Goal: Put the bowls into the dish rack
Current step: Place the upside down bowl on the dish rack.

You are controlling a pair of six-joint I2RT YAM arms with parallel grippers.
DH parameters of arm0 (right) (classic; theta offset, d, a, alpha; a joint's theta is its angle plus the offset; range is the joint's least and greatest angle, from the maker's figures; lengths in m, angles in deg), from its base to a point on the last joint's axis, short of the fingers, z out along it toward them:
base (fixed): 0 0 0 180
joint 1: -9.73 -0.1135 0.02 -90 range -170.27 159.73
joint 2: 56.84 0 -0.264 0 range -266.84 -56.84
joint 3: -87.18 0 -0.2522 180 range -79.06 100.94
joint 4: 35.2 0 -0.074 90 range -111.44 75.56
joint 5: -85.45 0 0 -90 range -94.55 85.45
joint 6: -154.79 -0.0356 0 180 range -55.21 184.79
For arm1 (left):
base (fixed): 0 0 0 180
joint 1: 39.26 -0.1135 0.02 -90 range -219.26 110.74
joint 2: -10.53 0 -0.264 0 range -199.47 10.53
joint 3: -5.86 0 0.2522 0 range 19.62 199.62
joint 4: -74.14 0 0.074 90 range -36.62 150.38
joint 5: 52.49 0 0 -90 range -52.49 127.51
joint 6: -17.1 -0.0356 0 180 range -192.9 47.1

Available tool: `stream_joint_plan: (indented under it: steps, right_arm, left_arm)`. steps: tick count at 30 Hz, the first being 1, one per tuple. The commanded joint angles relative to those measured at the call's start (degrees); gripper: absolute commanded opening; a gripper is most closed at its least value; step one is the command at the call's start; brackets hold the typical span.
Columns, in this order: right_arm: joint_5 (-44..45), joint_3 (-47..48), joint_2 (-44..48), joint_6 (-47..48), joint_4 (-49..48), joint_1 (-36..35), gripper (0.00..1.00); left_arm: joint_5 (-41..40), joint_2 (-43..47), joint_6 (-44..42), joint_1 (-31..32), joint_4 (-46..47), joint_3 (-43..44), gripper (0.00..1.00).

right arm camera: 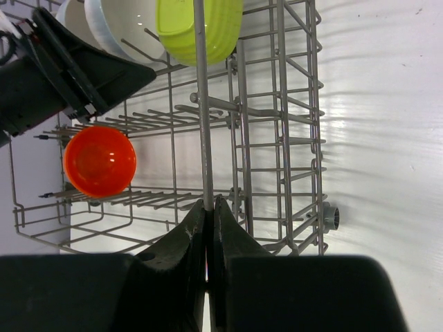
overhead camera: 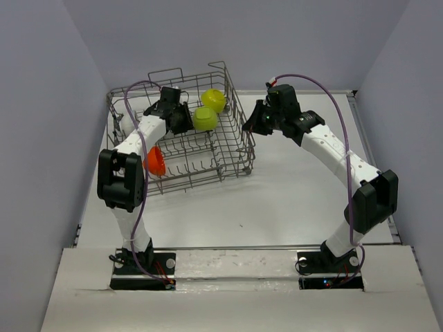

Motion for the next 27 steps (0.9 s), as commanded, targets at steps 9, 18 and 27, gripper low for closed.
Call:
stream_joint_plan:
  steps: [9,18,27]
  right_arm:
    - [8.4,-0.5,0.7,0.2,5.8,3.0,0.01]
    - [8.3,-0.6,0.8,0.4,6.1,3.0,0.01]
    - [8.5,-0.7,1.0,0.5,6.3,3.0,0.01]
  left_arm:
    - [-2.9,1.4,-2.2,4.9,-3.6,16.5,0.77]
    - [-8.3,-7.7,-1.5,6.8,-7.6,27.1,0.87]
    - [-11.3,-13.2,-1.0,6.8,-9.8,32.7,0.87]
